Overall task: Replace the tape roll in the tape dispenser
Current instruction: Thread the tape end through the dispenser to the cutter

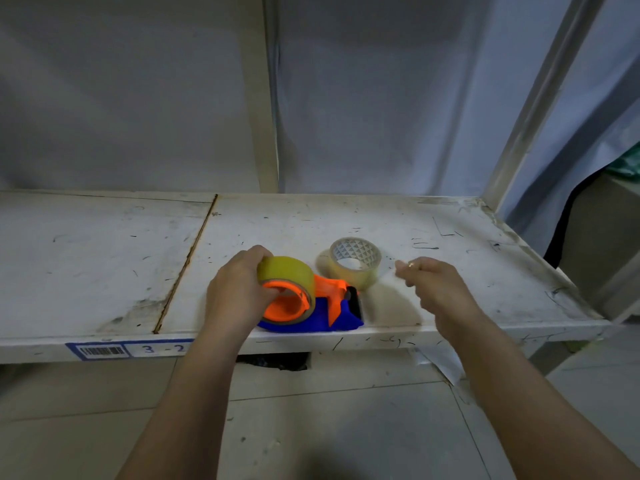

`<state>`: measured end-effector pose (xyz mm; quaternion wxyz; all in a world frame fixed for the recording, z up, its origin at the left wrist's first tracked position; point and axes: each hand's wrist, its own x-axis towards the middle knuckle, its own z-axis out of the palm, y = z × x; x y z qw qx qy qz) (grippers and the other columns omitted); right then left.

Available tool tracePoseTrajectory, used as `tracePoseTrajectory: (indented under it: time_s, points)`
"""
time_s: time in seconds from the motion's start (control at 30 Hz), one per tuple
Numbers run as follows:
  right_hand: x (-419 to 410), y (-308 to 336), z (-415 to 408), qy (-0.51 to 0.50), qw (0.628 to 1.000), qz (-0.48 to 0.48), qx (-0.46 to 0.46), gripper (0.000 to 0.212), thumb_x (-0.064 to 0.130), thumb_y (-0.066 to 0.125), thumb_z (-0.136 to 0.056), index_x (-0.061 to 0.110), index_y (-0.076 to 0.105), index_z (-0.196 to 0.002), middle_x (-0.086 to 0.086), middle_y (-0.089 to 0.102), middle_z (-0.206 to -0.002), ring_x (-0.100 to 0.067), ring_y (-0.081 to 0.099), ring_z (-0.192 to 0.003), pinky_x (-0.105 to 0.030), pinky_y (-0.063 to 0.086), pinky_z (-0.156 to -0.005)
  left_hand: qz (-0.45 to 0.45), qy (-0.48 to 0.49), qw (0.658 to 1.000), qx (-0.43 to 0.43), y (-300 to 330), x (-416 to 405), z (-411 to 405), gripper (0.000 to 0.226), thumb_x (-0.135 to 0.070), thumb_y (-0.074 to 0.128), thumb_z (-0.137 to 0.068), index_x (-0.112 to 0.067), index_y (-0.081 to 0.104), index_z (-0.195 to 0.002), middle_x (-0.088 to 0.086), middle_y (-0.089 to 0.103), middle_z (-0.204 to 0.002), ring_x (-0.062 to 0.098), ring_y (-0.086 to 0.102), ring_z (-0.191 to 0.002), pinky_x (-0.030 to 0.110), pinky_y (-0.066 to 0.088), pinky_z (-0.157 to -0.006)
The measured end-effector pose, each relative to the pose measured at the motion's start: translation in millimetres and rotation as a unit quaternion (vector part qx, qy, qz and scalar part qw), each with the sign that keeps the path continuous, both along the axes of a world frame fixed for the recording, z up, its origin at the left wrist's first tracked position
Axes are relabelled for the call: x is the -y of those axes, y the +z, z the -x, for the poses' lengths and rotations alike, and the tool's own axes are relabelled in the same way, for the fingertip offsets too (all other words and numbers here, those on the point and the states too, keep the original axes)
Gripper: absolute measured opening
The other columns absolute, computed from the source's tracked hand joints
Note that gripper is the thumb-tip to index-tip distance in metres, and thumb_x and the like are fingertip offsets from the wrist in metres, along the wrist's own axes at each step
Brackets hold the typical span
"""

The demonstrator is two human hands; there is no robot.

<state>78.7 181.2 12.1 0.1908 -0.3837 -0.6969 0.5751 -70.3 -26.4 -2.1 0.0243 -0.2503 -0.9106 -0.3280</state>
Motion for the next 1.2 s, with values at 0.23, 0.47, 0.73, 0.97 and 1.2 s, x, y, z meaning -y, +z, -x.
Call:
tracePoseTrajectory:
  time_s: [0.23,0.47,0.73,0.97,1.2]
  points:
    - [22.7,1.1,15.1,0.069,0.991,0.104,-0.055,0.021,0.024,0.065,-0.087,0.003,0.068,-0.09,-0.002,0.057,-0.07,-0.009,0.042,-0.056,-0.02,0.037,-0.049,-0.016,-0.006,1.0,0.004,-1.0,-5.5,-3.1,0.041,-0.013,0.071,-0.072,-0.022,0.054,-0.108,0.006,0.06,-0.105,0.023,0.051,-0.09,0.036,0.045,-0.069]
    - [35.0,-0.5,20.2,0.106,0.993,0.029,0.032,0.025,0.026,0.067,-0.086,0.002,0.067,-0.093,0.001,0.062,-0.082,-0.003,0.051,-0.068,-0.016,0.038,-0.054,-0.016,-0.009,1.0,0.016,-0.5,-5.1,-3.8,0.04,-0.016,0.071,-0.072,-0.023,0.052,-0.106,0.002,0.059,-0.1,0.025,0.053,-0.09,0.036,0.046,-0.068]
    - [42.2,-14.1,35.2,0.104,0.986,-0.068,0.116,0.024,0.033,0.073,-0.076,0.014,0.073,-0.062,-0.005,0.074,-0.082,-0.021,0.066,-0.09,-0.039,0.051,-0.086,-0.006,-0.005,1.0,0.015,2.8,-5.1,-6.8,0.042,-0.019,0.072,-0.072,-0.023,0.052,-0.109,0.003,0.059,-0.103,0.023,0.05,-0.088,0.035,0.045,-0.068]
    - [44.2,-14.5,39.0,0.083,0.985,-0.043,0.146,0.029,0.019,0.077,-0.069,0.011,0.053,-0.055,-0.006,0.053,-0.06,-0.02,0.052,-0.062,-0.037,0.044,-0.062,0.0,-0.005,1.0,0.016,3.7,-5.1,-8.7,0.042,-0.016,0.07,-0.074,-0.023,0.051,-0.11,0.002,0.057,-0.101,0.021,0.049,-0.087,0.035,0.045,-0.068]
    - [42.5,-9.0,37.7,0.1,0.983,-0.018,0.15,0.021,0.018,0.069,-0.082,0.0,0.066,-0.092,-0.002,0.056,-0.072,-0.01,0.05,-0.063,-0.023,0.042,-0.054,0.004,-0.003,1.0,0.007,3.7,-5.0,-10.0,0.04,-0.016,0.068,-0.074,-0.022,0.05,-0.11,-0.001,0.053,-0.096,0.023,0.051,-0.087,0.036,0.046,-0.067]
